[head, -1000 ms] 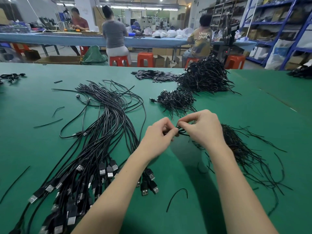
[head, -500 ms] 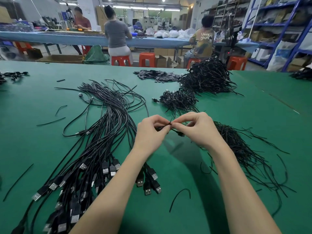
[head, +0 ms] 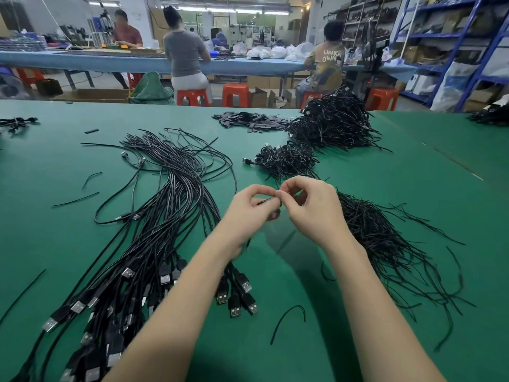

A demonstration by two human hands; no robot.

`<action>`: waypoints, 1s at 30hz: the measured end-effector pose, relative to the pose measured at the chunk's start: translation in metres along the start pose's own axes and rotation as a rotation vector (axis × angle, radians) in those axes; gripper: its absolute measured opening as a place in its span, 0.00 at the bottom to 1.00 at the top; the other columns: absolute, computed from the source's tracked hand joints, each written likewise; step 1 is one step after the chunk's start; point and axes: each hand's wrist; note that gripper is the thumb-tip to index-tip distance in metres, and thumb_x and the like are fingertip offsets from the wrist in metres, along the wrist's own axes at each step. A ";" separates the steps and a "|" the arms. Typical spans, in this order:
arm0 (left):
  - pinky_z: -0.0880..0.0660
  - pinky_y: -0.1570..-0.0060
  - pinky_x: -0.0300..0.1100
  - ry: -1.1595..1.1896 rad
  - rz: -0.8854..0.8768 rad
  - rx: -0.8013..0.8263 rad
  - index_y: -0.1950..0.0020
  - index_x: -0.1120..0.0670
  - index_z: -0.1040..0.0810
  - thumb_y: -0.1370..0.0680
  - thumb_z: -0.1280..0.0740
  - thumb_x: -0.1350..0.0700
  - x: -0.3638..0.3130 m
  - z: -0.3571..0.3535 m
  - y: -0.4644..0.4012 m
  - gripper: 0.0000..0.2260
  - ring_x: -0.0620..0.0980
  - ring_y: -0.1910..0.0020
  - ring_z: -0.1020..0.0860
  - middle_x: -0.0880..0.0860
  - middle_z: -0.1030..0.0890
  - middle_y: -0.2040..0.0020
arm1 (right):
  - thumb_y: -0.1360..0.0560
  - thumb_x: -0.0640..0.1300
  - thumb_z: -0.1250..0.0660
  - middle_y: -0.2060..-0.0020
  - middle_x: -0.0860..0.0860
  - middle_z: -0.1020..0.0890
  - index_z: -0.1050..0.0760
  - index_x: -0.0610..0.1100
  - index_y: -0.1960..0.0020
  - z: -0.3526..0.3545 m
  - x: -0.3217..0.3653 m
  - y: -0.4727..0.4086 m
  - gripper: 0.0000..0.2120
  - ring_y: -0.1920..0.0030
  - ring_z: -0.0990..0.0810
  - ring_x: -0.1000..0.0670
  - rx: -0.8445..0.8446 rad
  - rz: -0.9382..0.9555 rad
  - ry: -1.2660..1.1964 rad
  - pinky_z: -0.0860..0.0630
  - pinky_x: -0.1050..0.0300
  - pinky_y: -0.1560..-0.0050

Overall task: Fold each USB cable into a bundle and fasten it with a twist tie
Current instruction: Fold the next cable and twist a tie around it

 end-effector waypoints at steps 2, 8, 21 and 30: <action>0.18 0.54 0.40 0.385 0.180 0.089 0.46 0.63 0.21 0.19 0.35 0.62 -0.005 0.005 -0.002 0.06 0.48 0.59 0.17 0.58 0.17 0.55 | 0.24 0.50 0.27 0.62 0.59 0.17 0.20 0.53 0.58 0.003 -0.002 0.000 0.05 0.66 0.22 0.56 -0.022 0.063 -0.064 0.24 0.55 0.60; 0.23 0.61 0.42 0.553 0.162 0.028 0.52 0.59 0.23 0.24 0.29 0.63 -0.001 0.012 -0.002 0.04 0.51 0.63 0.22 0.55 0.18 0.63 | 0.24 0.49 0.27 0.68 0.61 0.19 0.18 0.52 0.60 0.001 0.004 -0.002 0.06 0.74 0.33 0.57 0.070 -0.059 -0.305 0.35 0.64 0.70; 0.24 0.62 0.38 0.391 -0.054 -0.028 0.50 0.56 0.21 0.24 0.28 0.63 0.000 0.019 -0.002 0.06 0.46 0.65 0.22 0.53 0.17 0.61 | 0.24 0.45 0.25 0.54 0.54 0.16 0.24 0.49 0.46 0.003 0.017 -0.002 0.10 0.70 0.22 0.55 0.169 -0.285 -0.616 0.26 0.64 0.69; 0.25 0.67 0.38 0.502 0.101 0.012 0.50 0.60 0.20 0.23 0.30 0.62 0.004 0.023 -0.007 0.04 0.49 0.67 0.22 0.55 0.19 0.64 | 0.27 0.48 0.25 0.50 0.63 0.19 0.20 0.58 0.46 0.005 0.005 0.003 0.11 0.65 0.20 0.55 0.041 0.285 -0.036 0.21 0.52 0.57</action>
Point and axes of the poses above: each hand's wrist, its own y-axis away from the middle knuckle, its own z-axis out of the back of the hand, x = y × z
